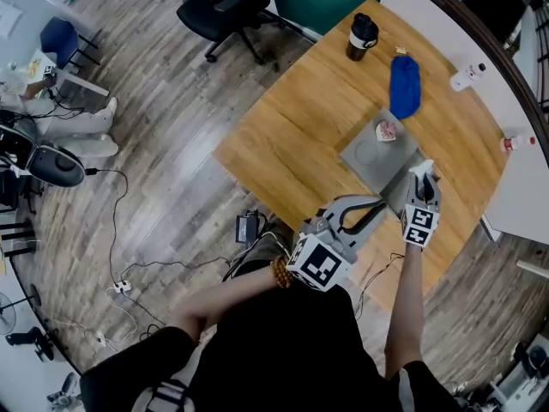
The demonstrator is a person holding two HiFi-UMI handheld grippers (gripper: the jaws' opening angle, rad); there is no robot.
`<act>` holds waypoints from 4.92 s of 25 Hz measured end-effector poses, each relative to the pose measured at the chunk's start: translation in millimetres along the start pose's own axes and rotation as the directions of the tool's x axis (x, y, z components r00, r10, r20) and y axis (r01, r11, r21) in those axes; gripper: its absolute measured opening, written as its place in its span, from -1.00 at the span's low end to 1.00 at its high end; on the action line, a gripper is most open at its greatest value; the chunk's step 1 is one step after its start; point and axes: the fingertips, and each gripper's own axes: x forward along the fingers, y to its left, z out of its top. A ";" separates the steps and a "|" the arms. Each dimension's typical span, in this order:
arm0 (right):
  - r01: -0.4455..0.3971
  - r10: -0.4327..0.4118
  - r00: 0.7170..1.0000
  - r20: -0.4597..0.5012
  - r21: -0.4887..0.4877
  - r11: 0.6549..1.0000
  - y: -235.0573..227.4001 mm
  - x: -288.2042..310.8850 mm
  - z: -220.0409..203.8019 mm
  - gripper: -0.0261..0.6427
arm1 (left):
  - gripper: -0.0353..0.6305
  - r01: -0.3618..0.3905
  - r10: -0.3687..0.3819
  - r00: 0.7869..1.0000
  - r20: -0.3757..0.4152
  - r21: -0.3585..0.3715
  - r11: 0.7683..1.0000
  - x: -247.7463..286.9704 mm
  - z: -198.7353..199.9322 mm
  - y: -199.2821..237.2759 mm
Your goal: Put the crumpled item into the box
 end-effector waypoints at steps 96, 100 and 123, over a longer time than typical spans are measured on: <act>0.195 -0.200 0.882 0.427 0.056 0.979 -25.8 -190.9 207.0 -0.56 | -0.78 -0.049 0.046 0.995 0.083 0.036 0.998 -3.1 22.0 -44.4; 0.249 -0.253 0.837 0.484 0.075 0.966 -22.3 -221.3 203.6 -0.72 | -0.78 -0.046 0.042 0.996 0.078 0.042 0.998 -5.8 19.6 -48.4; 0.195 -0.273 0.813 0.514 0.202 0.960 24.6 -278.6 160.7 -0.94 | -0.78 -0.050 0.037 0.993 0.109 0.115 0.992 -5.0 24.3 -77.2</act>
